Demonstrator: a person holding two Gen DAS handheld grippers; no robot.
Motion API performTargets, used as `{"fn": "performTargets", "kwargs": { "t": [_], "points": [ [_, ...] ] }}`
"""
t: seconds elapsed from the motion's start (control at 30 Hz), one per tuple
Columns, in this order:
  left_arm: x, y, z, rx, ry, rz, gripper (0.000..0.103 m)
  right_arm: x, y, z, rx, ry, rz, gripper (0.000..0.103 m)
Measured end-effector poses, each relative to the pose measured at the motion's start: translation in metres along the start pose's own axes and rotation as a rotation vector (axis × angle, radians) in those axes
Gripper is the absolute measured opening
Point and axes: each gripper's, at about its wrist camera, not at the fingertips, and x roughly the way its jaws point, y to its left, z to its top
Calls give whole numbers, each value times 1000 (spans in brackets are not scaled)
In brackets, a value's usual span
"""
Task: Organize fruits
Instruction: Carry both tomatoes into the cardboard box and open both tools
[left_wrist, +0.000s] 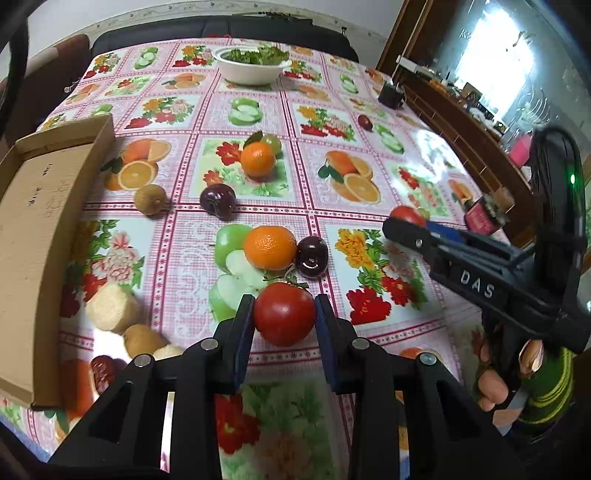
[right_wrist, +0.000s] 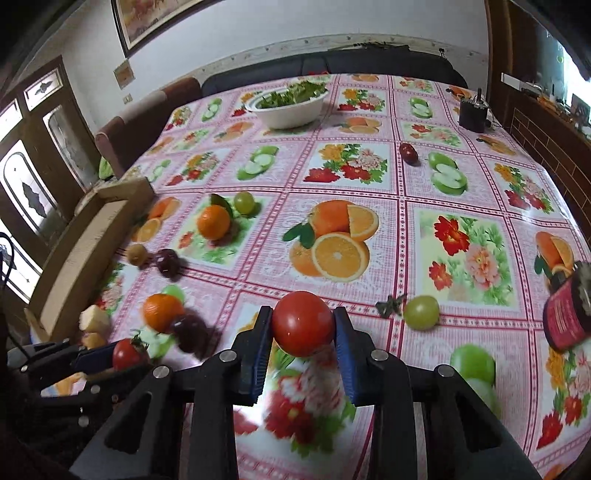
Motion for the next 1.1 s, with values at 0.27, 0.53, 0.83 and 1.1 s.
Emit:
{"fn": "performTargets", "kwargs": {
  "t": [0.27, 0.53, 0.83, 1.1],
  "points": [
    [-31, 25, -2, -47, -60, 14, 30, -21, 26, -8, -20, -12, 52, 33],
    [-57, 67, -10, -120, -106, 64, 30, -28, 71, -2, -97, -17, 115, 33],
    [-85, 137, -22, -252, -162, 156, 30, -18, 138, 2, -204, 11, 216, 33],
    [-104, 192, -31, -348, -199, 235, 30, -3, 208, 6, -300, 37, 319, 33]
  ]
}}
